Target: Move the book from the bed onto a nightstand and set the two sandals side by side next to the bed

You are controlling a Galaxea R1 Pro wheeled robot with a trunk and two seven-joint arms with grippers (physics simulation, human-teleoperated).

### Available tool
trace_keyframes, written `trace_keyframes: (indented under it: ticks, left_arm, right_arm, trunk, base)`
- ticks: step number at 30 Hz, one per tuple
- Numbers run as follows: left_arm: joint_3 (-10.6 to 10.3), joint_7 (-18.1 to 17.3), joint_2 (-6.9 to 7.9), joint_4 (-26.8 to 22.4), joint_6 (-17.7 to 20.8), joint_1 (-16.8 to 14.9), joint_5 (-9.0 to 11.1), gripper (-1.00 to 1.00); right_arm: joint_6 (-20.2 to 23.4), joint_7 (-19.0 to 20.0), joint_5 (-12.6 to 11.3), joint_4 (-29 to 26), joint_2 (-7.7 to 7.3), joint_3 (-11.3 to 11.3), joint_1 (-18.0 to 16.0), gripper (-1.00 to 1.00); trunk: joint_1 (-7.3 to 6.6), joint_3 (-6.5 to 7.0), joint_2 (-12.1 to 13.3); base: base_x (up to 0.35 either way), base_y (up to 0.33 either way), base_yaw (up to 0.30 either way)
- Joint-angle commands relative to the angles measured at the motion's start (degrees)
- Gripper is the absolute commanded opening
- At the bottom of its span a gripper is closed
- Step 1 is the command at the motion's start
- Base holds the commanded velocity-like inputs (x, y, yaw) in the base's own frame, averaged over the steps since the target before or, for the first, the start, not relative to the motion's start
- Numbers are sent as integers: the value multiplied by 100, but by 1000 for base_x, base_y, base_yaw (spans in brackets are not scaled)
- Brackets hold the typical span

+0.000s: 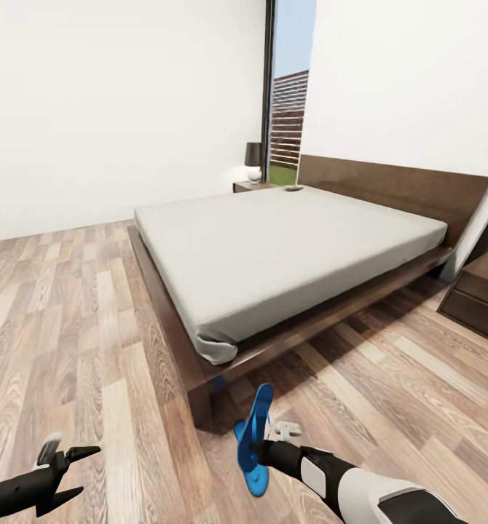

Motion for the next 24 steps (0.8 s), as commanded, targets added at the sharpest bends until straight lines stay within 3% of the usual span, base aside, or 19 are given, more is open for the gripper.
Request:
trace_keyframes:
  ticks: [1,24]
  left_arm:
    - [-48,-19,2,1,28,-3,41,100]
    - [-48,-19,2,1,33,-3,41,100]
  right_arm:
    - [8,26,-62,16,1,41,-6,-100]
    - [18,-165,-57,18,104,49,190,-100]
  trunk:
    - [-1,-7,-2]
    - [-1,-56,-2]
  base:
    - [0,0,151]
    - [0,0,151]
